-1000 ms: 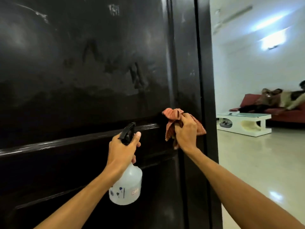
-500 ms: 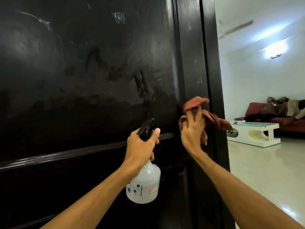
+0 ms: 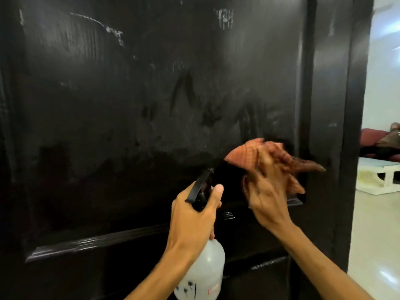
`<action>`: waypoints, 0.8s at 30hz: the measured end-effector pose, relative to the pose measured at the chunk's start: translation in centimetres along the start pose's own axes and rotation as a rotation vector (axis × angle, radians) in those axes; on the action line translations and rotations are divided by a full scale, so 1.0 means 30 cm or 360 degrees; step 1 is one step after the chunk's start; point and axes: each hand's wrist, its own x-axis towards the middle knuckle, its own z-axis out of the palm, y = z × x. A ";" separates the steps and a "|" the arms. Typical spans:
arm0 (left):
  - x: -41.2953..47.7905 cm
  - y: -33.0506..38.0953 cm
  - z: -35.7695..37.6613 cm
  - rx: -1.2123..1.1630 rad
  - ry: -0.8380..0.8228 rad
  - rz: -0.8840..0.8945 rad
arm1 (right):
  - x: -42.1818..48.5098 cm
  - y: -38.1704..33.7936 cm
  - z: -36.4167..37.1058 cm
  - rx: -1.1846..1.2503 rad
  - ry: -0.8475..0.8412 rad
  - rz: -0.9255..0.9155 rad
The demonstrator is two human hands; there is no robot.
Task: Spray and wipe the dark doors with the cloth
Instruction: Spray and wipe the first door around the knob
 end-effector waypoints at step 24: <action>-0.147 0.404 -0.454 0.0613 0.0723 -0.0345 | 0.140 -0.653 0.069 0.0045 -0.1147 -0.0734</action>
